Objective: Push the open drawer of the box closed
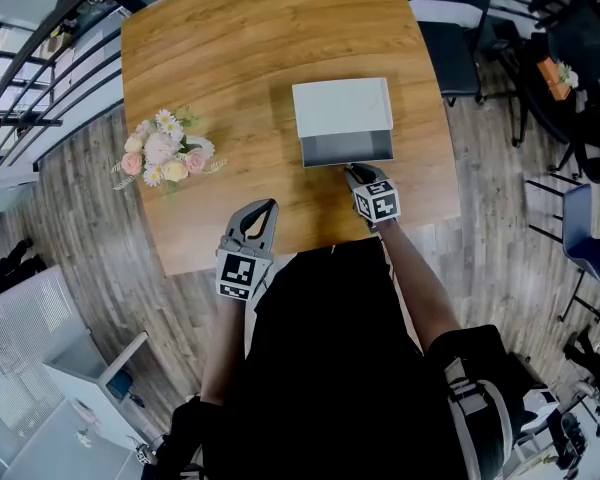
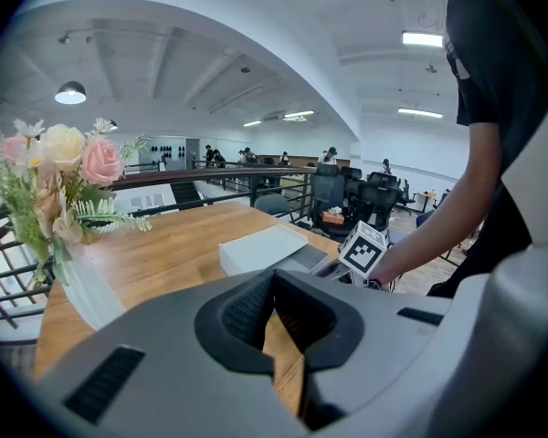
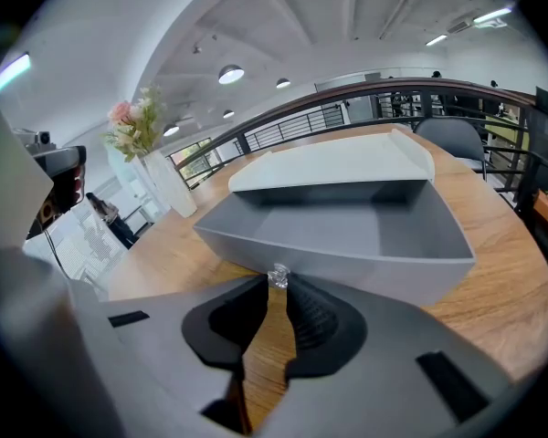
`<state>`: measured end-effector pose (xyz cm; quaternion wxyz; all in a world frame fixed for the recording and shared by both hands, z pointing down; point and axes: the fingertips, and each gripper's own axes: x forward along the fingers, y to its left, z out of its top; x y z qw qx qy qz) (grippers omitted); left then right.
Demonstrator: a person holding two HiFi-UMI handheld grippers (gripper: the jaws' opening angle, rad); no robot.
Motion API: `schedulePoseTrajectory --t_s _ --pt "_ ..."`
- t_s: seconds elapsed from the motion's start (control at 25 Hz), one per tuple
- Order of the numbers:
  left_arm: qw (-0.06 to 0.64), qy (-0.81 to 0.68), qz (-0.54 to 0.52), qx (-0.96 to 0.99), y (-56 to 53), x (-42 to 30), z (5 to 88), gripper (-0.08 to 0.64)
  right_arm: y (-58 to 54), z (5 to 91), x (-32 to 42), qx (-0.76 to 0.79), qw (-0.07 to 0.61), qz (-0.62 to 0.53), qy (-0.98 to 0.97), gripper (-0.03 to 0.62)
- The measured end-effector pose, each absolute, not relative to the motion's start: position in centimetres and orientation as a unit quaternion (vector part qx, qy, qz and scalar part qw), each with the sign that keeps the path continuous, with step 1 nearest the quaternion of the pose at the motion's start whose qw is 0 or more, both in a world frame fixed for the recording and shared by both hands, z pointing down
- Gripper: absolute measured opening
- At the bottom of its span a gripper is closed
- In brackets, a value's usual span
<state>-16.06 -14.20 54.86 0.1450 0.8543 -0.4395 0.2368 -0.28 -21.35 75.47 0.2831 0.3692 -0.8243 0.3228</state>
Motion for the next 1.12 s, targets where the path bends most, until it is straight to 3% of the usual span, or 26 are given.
schedulePoseTrajectory --t_s 1.12 --pt "0.147 -0.433 0.242 0.856 -15.5 -16.3 55.4 0.021 -25.3 75.8 -0.9 0.379 0.279 0.325 -0.82 0.08"
